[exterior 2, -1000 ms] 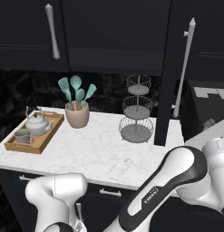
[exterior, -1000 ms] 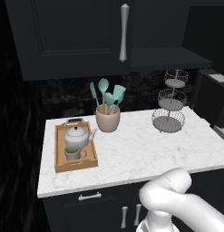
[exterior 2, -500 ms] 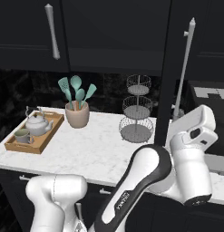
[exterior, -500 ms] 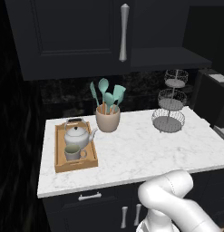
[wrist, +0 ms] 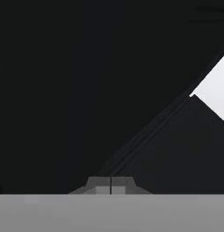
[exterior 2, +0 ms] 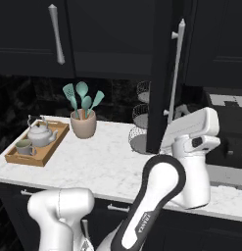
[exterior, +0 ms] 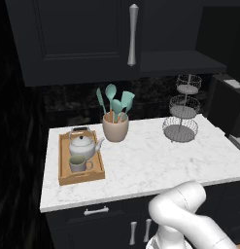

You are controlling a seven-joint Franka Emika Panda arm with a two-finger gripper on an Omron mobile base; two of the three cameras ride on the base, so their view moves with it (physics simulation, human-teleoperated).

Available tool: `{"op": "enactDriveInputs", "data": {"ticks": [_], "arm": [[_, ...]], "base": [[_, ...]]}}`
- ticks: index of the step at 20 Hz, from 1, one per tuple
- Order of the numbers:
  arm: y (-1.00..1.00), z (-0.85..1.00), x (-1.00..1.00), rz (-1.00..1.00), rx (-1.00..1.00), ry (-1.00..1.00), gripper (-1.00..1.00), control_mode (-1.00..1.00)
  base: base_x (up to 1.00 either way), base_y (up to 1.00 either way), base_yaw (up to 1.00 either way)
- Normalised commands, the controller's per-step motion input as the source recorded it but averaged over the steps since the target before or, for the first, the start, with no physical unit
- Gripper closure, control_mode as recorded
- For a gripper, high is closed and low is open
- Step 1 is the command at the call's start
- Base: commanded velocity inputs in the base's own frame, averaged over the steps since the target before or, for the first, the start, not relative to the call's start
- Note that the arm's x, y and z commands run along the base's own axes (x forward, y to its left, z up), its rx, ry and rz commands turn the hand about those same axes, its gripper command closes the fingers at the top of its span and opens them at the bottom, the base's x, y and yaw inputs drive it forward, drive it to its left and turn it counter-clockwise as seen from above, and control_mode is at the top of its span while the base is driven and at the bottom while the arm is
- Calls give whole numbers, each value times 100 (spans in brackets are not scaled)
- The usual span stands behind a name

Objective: Pick the kettle from the counter and place it on the tray. Then pick the mug from the cabinet and place it on the tray. Then close the cabinet doors.

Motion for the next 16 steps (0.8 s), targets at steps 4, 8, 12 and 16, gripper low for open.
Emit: {"op": "enactDriveInputs", "data": {"ticks": [4,8,12,16], "arm": [[47,50,1,11,0,-26,100,-100],[56,50,0,11,0,-20,100,-100],[54,59,-1,2,-4,-3,100,-100],[50,54,-1,0,-13,3,100,-100]], "base": [[0,0,0],[0,0,0],[0,0,0],[0,0,0]]}}
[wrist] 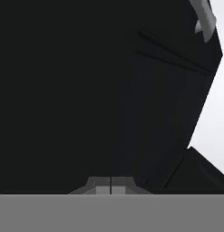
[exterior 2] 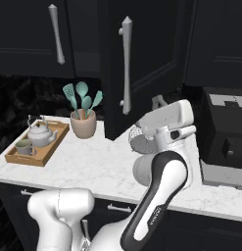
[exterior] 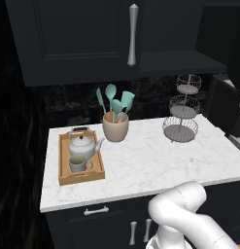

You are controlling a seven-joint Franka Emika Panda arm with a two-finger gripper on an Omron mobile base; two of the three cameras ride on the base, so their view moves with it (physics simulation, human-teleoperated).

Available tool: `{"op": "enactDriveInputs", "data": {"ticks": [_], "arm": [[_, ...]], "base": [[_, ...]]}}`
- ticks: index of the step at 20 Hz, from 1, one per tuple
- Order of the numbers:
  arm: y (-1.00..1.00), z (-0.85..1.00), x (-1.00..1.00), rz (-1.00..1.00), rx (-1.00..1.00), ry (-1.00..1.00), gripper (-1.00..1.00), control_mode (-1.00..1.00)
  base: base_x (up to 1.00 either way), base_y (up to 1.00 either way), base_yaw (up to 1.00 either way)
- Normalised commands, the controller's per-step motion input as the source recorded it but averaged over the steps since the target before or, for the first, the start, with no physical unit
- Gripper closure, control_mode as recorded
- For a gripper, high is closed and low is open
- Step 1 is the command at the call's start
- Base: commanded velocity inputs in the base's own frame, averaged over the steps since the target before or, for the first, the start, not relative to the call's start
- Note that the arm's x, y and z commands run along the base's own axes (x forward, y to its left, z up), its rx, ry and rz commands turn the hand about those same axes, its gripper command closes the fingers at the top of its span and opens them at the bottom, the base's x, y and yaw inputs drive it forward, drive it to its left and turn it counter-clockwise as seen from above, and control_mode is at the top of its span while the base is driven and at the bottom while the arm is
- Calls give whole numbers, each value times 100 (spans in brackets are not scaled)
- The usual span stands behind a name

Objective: Pick the kettle from the counter and place it on the tray. Then pick the mug from the cabinet and place it on the tray. Then close the cabinet doors.

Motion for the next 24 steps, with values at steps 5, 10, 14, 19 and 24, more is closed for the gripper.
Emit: {"op": "enactDriveInputs", "data": {"ticks": [5,10,14,19,24], "arm": [[33,36,0,0,-15,15,100,-100],[27,46,0,0,-9,7,100,-100],[43,27,9,0,-10,8,100,-100],[52,8,28,0,-7,3,100,-100],[59,17,21,0,-11,9,100,-100]], "base": [[0,0,0],[0,0,0],[0,0,0],[0,0,0],[0,0,0]]}}
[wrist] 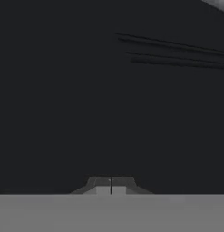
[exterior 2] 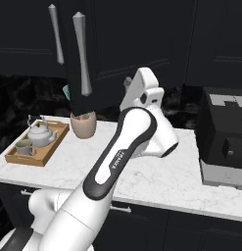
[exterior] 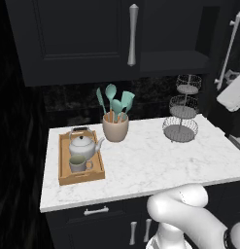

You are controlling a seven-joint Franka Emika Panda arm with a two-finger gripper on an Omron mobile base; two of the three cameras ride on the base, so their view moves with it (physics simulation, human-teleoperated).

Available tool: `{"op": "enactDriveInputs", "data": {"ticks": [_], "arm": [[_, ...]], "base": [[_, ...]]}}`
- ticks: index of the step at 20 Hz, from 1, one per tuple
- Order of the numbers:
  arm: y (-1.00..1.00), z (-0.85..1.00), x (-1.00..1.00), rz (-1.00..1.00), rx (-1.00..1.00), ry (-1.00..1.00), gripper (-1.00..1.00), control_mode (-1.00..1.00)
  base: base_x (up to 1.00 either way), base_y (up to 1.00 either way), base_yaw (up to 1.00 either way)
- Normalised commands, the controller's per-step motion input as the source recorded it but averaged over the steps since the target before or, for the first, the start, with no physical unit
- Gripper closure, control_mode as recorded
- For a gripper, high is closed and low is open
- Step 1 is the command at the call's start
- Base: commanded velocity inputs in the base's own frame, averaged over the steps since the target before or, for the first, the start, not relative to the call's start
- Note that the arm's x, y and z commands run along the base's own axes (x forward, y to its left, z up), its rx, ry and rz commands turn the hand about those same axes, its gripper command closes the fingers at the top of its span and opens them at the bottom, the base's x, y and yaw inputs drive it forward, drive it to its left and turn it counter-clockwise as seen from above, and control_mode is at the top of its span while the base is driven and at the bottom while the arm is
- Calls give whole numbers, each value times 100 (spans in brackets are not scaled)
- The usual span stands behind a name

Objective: Pick the kettle from the counter and place it on the tray. Then pick the mug from the cabinet and place it on the tray. Then close the cabinet doors.

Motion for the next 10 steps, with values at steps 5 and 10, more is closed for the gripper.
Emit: {"op": "enactDriveInputs", "data": {"ticks": [5,10], "arm": [[52,11,23,0,-11,18,100,-100],[55,0,27,-7,-10,10,100,-100]], "base": [[0,0,0],[0,0,0]]}}
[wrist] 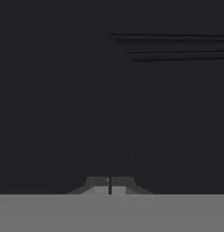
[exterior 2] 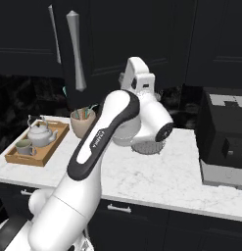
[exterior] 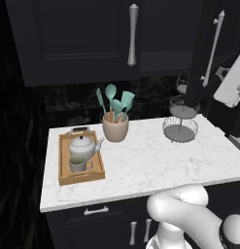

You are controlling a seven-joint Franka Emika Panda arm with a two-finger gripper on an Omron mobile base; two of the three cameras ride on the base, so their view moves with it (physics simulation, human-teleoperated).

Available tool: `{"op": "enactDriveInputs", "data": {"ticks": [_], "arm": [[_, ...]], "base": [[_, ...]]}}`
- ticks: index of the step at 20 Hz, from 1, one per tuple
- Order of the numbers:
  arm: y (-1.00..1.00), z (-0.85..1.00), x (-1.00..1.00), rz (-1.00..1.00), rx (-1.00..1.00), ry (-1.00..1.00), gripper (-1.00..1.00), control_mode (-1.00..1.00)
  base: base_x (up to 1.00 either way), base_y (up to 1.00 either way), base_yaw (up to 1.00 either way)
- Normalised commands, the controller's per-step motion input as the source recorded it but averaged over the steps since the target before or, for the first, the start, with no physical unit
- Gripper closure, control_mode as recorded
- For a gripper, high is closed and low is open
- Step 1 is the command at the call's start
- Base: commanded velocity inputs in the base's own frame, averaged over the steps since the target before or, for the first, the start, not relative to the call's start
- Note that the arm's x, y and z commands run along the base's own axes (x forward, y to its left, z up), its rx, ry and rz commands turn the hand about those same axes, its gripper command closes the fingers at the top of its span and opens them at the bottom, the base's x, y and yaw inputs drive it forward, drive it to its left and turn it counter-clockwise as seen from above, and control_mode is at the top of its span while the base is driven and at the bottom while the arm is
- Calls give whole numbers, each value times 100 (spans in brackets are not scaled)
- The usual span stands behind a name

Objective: Pick the kettle from the counter and place it on the tray. Then pick the mug from the cabinet and place it on the tray. Then close the cabinet doors.

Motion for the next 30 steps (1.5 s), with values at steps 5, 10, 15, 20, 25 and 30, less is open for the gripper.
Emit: {"op": "enactDriveInputs", "data": {"ticks": [5,10,15,20,25,30], "arm": [[77,0,47,-11,-8,4,100,-100],[85,-2,55,-10,-8,0,100,-100],[83,0,49,-11,-9,7,100,-100],[91,0,59,-16,-11,9,100,-100],[71,0,69,-20,-7,6,100,-100],[49,0,74,-17,-1,1,100,-100]], "base": [[0,0,0],[0,0,0],[0,0,0],[0,0,0],[0,0,0],[0,0,0]]}}
